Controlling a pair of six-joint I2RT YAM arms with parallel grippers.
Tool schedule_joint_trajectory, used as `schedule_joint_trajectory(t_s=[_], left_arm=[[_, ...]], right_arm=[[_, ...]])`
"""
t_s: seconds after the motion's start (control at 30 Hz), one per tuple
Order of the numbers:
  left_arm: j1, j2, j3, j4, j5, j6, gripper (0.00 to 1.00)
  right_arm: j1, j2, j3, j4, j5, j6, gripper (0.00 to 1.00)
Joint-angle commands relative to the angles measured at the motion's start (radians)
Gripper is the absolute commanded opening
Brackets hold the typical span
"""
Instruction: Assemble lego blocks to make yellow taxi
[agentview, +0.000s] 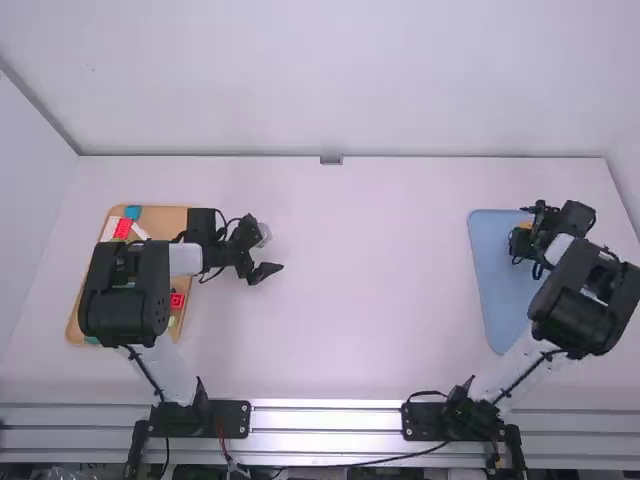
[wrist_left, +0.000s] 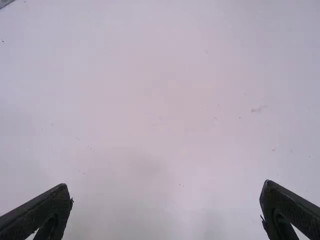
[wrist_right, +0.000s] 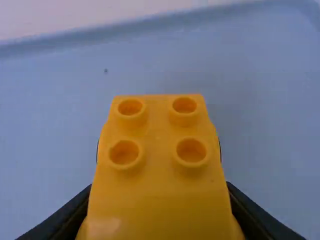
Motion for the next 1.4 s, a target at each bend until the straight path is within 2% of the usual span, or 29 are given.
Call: schedule_joint_trajectory(t_s=[0.0, 0.13, 0.27, 0.37, 0.53, 0.63, 0.8, 0.83, 0.93, 1.17, 1.27, 1.37], left_arm=[[-0.001, -0.014, -0.007, -0.006, 0.015, 0.003, 0.99], [-0.001, -0.014, -0.006, -0.010, 0.015, 0.003, 0.99], [-0.005, -0.014, -0.006, 0.005, 0.011, -0.070, 0.99], [0.002, -0.014, -0.006, 0.025, 0.002, -0.154, 0.99], [0.001, -0.039, -0.006, 0.045, -0.124, -0.342, 0.99], [-0.006, -0.087, -0.006, 0.016, -0.195, -0.418, 0.99], [-0.010, -0.231, -0.006, -0.112, -0.287, -0.408, 0.99], [-0.010, -0.244, -0.007, -0.121, -0.291, -0.409, 0.99], [-0.010, -0.384, -0.007, -0.213, -0.299, -0.409, 0.99], [-0.010, -0.685, -0.007, -0.352, -0.328, -0.408, 0.99], [-0.010, -0.797, -0.009, -0.385, -0.367, -0.409, 0.99], [-0.009, -0.883, -0.017, -0.404, -0.381, -0.408, 0.99]], right_arm=[[0.003, 0.001, 0.011, -0.003, 0.031, 0.043, 0.51], [0.002, -0.005, 0.011, -0.032, 0.031, 0.042, 0.58], [0.003, -0.046, 0.011, -0.118, 0.052, 0.048, 0.98], [0.010, -0.084, 0.011, -0.175, 0.140, 0.080, 0.99], [0.065, -0.187, 0.011, -0.278, 0.274, 0.079, 0.99], [0.124, -0.274, 0.011, -0.330, 0.308, 0.079, 0.99], [0.249, -0.394, 0.011, -0.384, 0.311, 0.079, 0.99], [0.254, -0.398, 0.011, -0.385, 0.311, 0.079, 0.99], [0.370, -0.447, 0.011, -0.391, 0.258, 0.072, 0.99], [0.610, -0.456, 0.011, -0.342, 0.182, 0.011, 0.99], [0.704, -0.455, 0.011, -0.301, 0.182, -0.014, 0.98], [0.766, -0.455, 0.011, -0.267, 0.183, -0.074, 0.98]])
